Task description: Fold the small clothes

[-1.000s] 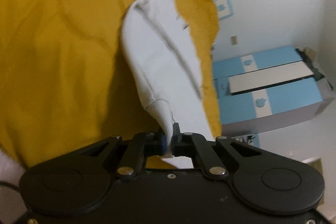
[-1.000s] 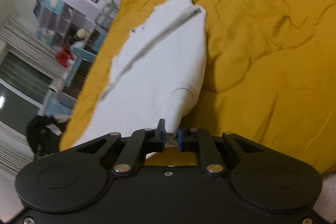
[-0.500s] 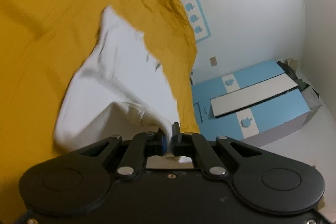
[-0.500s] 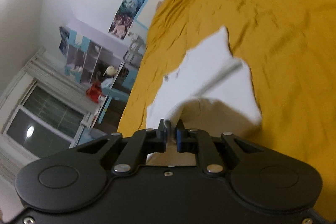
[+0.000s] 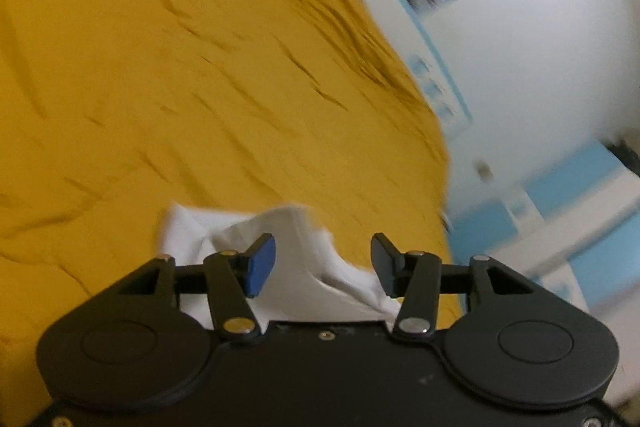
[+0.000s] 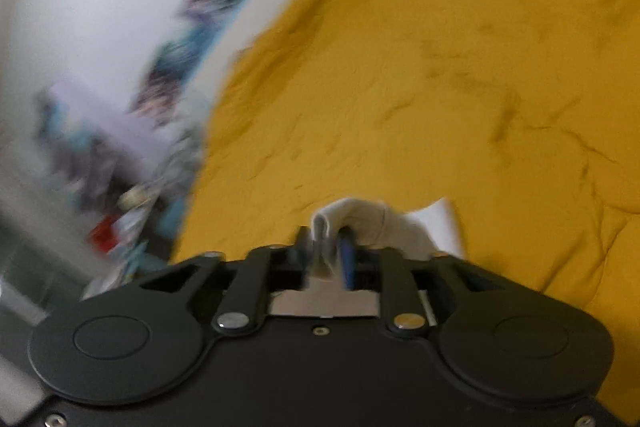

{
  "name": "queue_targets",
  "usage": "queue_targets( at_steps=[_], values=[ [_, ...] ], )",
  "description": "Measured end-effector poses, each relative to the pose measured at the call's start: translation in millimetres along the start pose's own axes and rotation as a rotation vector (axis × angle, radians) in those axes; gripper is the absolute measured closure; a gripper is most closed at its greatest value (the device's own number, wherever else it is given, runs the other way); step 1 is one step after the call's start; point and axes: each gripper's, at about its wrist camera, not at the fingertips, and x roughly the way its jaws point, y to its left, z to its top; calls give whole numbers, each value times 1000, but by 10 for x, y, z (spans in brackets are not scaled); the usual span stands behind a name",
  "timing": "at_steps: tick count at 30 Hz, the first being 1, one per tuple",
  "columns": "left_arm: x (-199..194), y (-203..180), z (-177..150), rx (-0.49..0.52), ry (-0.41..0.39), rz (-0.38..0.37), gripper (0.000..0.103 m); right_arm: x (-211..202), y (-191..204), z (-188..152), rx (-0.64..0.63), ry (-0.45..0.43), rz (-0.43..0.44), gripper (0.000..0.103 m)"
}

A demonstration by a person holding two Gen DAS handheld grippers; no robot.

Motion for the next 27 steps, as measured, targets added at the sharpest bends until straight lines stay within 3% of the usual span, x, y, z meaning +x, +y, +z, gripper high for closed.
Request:
queue_targets(
  at_steps=[2, 6, 11, 14, 21, 27],
  values=[
    [-79, 81, -23, -35, 5, -35, 51, -28, -32, -21, 14, -13, 8, 60],
    [-443, 69, -178, 35, 44, 10, 43, -401, -122, -251, 20, 66, 120, 53],
    [-1072, 143, -674, 29, 127, 74, 29, -1123, -289, -722, -9, 157, 140, 45],
    [-1250, 307, -932, -25, 164, 104, 29, -1396, -498, -1015, 42, 216, 138, 44],
    [-1033, 489, -1274, -249, 207, 39, 28, -1382, -880, -1342, 176, 229, 64, 43],
    [-732, 533, -1423, -294, 201, 49, 26, -1116, -902, -1353, 207, 203, 53, 44]
  ],
)
